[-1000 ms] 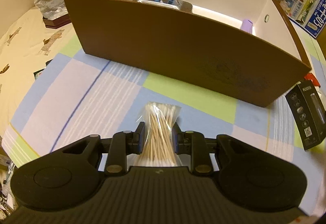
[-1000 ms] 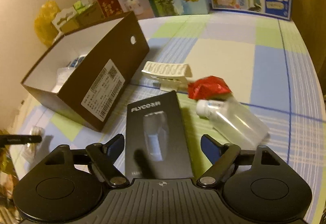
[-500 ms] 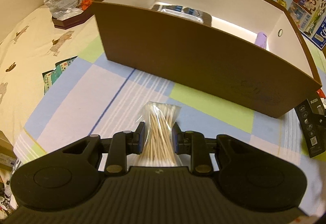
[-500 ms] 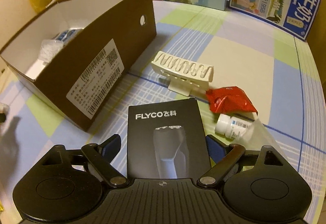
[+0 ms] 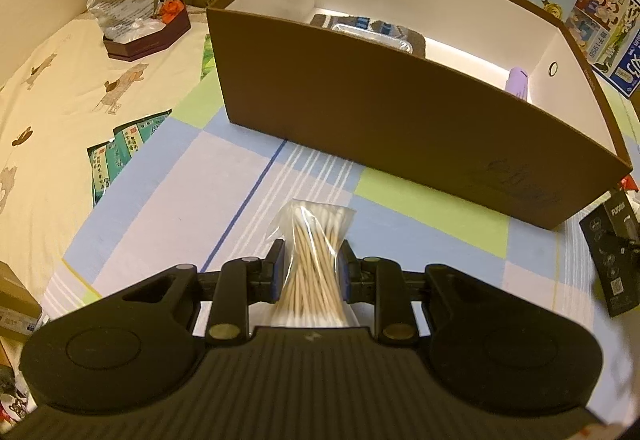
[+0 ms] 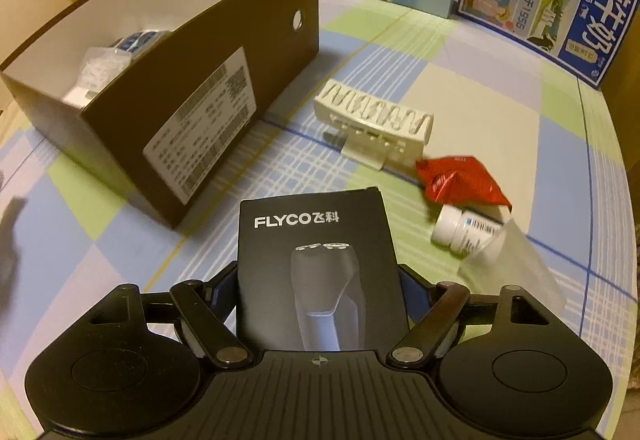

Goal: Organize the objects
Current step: 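Carry the swab bag and FLYCO box over the brown box with both tools, then open the left tool to drop the swabs while the right tool sets the FLYCO box down, then withdraw both tools toward the white holder and clear cup on the table, then grasp the white comb-shaped holder with the left tool while the right tool grasps the clear cup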

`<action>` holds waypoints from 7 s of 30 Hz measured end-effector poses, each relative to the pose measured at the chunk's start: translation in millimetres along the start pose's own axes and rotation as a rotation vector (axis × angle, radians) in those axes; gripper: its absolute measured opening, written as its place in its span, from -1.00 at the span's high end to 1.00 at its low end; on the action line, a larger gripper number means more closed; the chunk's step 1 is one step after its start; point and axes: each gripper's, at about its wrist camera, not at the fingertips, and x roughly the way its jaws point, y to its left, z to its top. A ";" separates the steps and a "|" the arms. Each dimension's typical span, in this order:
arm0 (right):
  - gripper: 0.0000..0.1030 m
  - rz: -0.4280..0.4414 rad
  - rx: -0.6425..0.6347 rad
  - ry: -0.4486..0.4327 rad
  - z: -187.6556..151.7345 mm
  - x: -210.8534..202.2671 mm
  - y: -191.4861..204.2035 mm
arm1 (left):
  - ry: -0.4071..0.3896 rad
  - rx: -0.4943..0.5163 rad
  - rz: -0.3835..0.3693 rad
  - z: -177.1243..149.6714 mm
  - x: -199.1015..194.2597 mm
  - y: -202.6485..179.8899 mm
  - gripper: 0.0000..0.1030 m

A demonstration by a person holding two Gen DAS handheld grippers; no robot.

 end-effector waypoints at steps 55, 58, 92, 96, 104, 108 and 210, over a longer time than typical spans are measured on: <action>-0.49 0.121 0.217 -0.238 165.3 -40.8 111.5 | -0.160 0.268 -0.263 151.9 -5.1 -55.9 0.58; -0.49 0.098 0.216 -0.218 169.8 -28.1 110.8 | -0.143 0.282 -0.267 158.0 6.4 -61.1 0.58; -0.50 -0.004 0.193 -0.114 169.0 12.3 99.8 | -0.012 0.360 -0.305 163.8 62.7 -83.3 0.57; -0.51 0.010 0.189 -0.118 165.8 8.1 99.5 | -0.023 0.365 -0.301 162.9 60.9 -85.7 -0.04; -0.59 0.045 0.165 -0.128 159.6 -0.2 100.5 | -0.044 0.372 -0.267 166.1 53.2 -75.0 -0.45; -0.66 0.054 0.163 -0.130 156.4 -2.8 101.7 | -0.038 0.367 -0.246 165.8 50.4 -66.4 -0.49; -0.82 -0.009 0.357 -0.133 -67.2 -166.8 -98.3 | -0.035 0.544 -0.388 -4.8 -70.9 -287.5 -0.64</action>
